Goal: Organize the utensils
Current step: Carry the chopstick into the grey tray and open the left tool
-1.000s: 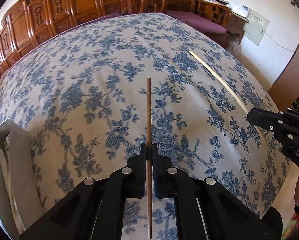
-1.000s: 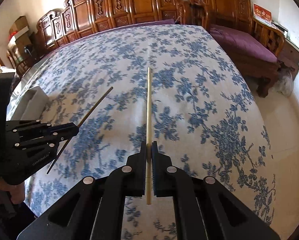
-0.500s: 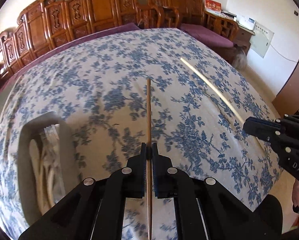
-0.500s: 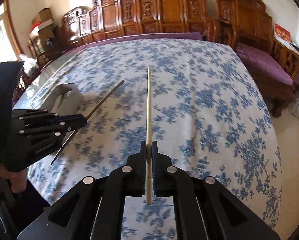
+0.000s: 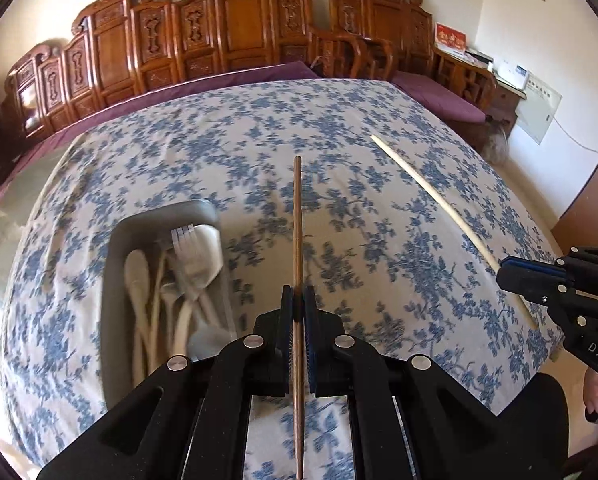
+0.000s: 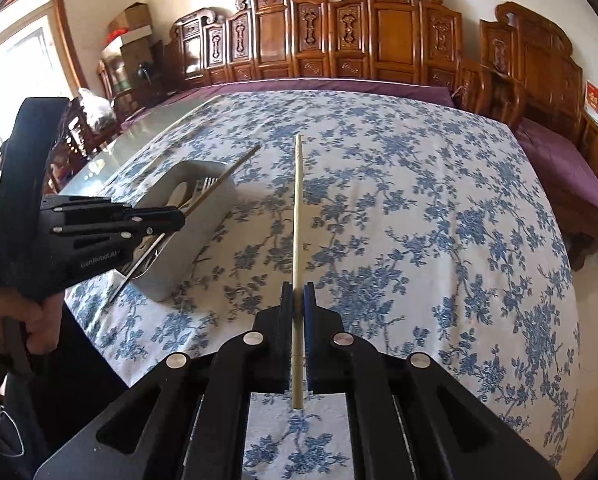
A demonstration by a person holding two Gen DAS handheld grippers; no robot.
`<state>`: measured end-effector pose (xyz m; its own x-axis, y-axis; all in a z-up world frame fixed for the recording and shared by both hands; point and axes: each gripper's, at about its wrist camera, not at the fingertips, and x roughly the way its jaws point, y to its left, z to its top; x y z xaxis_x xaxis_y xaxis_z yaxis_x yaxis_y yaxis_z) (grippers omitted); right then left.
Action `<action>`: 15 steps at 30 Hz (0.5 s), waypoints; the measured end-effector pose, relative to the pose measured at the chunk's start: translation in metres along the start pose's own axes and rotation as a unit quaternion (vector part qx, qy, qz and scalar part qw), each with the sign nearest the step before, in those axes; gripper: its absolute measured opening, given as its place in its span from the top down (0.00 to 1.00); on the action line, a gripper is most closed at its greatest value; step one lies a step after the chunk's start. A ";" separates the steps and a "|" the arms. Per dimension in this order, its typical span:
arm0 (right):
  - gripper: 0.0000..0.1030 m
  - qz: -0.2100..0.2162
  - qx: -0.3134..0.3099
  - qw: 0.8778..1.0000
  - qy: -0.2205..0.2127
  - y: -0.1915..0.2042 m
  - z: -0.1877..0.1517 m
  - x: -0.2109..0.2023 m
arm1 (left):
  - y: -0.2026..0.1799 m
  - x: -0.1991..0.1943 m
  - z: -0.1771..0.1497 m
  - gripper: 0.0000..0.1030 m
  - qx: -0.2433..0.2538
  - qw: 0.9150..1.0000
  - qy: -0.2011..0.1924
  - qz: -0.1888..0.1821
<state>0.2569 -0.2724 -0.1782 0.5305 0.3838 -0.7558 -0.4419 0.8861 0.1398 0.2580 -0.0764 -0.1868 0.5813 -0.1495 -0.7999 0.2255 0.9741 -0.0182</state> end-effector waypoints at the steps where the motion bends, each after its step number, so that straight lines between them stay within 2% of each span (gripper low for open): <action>1: 0.94 0.001 -0.001 1.000 0.001 0.002 0.000 0.001 | 0.005 -0.002 -0.001 0.96 -0.003 1.000 -0.001 0.001; 7: 0.94 0.002 -0.005 1.000 0.005 0.006 -0.001 0.003 | 0.031 -0.008 -0.003 0.96 -0.015 1.000 -0.007 0.008; 15: 0.94 0.001 -0.004 1.000 0.007 0.005 -0.003 0.006 | 0.068 -0.001 -0.003 0.96 -0.026 0.999 0.007 0.026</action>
<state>0.2556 -0.2661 -0.1837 0.5187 0.3825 -0.7646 -0.4492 0.8829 0.1370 0.2702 -0.0091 -0.1892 0.5806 -0.0971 -0.8084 0.1542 0.9880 -0.0079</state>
